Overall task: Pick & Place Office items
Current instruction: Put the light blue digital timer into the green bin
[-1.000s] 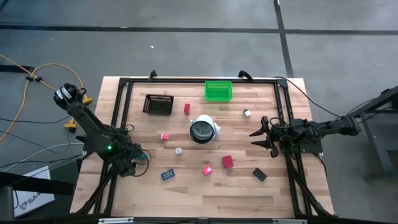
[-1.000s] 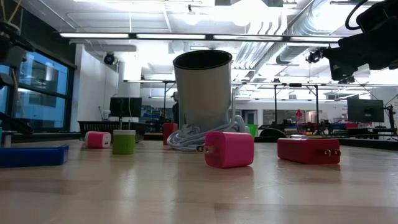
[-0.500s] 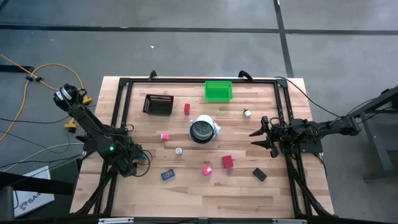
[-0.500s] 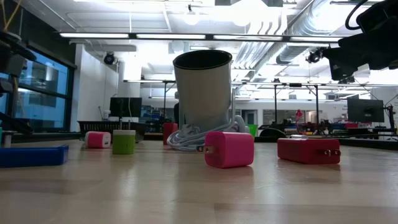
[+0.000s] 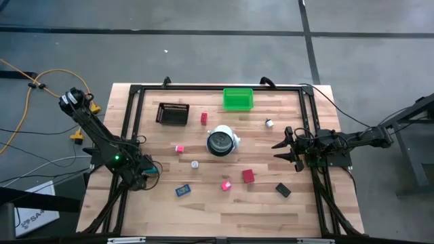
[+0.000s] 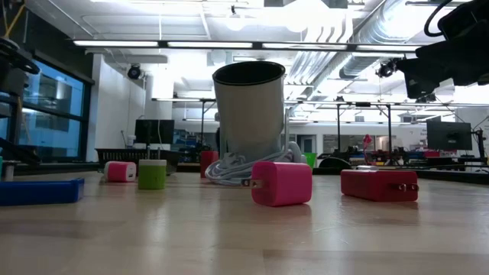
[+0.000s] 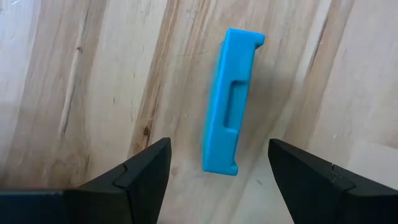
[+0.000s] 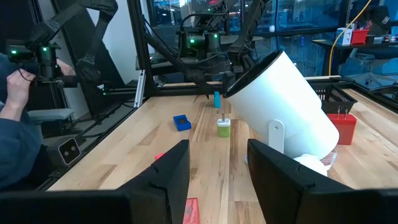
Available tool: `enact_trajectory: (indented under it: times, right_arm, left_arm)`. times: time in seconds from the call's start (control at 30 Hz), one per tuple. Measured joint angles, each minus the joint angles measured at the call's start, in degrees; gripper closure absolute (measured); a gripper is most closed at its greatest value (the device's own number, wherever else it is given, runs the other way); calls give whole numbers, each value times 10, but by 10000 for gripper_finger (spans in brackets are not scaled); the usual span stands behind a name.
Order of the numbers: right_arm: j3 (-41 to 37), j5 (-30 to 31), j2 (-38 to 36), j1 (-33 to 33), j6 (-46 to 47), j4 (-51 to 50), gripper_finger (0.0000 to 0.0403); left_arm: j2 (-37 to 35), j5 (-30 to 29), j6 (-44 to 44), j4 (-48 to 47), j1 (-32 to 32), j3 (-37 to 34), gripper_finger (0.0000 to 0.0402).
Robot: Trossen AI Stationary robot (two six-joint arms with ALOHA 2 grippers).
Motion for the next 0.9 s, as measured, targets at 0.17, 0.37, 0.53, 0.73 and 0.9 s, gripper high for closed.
enact_trajectory:
  times: [0.17, 0.37, 0.53, 0.73, 0.9]
  right_arm:
    - [0, 0, 0, 0, 0, 0, 255]
    - [0, 0, 0, 0, 0, 0, 255]
    - [0, 0, 0, 0, 0, 0, 255]
    - [0, 0, 0, 0, 0, 0, 255]
    - [0, 0, 0, 0, 0, 0, 255]
  left_arm:
    - [6, -1, 8, 0, 1, -5, 140]
    - [4, -1, 21, 0, 1, -5, 140]
    - [4, -1, 26, 0, 1, -5, 140]
    - [4, -1, 33, 1, 1, -5, 140]
    - [4, -2, 67, 9, 1, -5, 140]
